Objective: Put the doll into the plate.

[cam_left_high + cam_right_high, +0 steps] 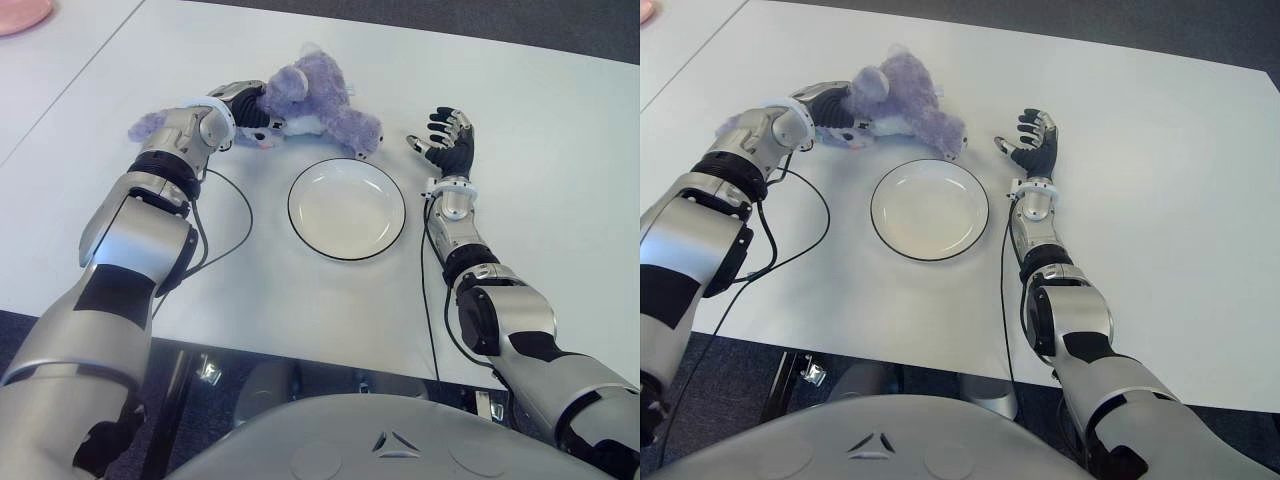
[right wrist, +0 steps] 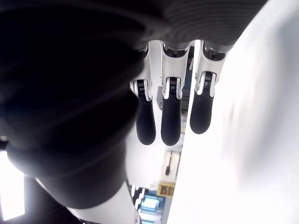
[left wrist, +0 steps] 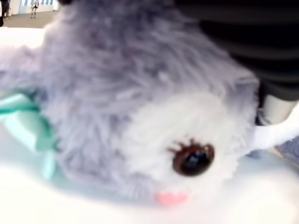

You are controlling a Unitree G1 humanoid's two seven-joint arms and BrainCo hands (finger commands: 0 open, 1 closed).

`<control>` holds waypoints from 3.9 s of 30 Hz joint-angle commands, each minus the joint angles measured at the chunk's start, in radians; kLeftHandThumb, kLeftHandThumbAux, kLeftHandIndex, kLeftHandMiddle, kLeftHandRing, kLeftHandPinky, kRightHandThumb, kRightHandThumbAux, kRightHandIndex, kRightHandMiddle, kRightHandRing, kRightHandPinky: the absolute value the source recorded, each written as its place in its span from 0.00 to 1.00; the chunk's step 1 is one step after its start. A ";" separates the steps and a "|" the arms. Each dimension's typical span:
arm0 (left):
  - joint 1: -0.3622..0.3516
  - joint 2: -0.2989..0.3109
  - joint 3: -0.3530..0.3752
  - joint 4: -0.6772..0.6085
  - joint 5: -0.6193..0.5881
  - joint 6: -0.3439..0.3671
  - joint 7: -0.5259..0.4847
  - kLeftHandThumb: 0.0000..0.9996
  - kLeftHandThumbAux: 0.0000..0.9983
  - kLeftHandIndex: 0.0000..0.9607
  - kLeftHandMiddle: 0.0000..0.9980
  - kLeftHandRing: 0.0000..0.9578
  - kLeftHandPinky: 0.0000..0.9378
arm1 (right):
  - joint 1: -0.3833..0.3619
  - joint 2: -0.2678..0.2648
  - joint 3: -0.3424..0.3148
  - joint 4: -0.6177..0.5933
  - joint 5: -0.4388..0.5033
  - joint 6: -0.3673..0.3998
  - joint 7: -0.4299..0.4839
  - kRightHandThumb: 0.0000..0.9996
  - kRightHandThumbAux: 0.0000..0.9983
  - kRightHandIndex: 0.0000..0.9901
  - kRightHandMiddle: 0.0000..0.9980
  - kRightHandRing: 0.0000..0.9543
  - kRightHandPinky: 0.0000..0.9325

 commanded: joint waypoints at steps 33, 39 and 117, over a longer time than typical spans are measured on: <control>0.104 0.025 -0.178 0.042 0.138 0.097 0.490 0.78 0.73 0.79 0.85 0.88 0.88 | 0.351 0.097 0.010 0.162 -0.016 0.006 -0.028 0.10 1.00 0.30 0.35 0.38 0.40; 0.045 0.053 -0.197 0.016 0.165 0.081 0.524 0.80 0.73 0.80 0.85 0.88 0.84 | 0.350 0.098 0.007 0.163 -0.012 0.009 -0.019 0.10 1.00 0.29 0.35 0.37 0.40; 0.331 0.266 0.026 -0.952 0.052 -0.225 0.395 0.94 0.69 0.84 0.88 0.91 0.94 | 0.344 0.096 0.021 0.165 -0.020 0.025 -0.015 0.01 0.98 0.30 0.34 0.36 0.38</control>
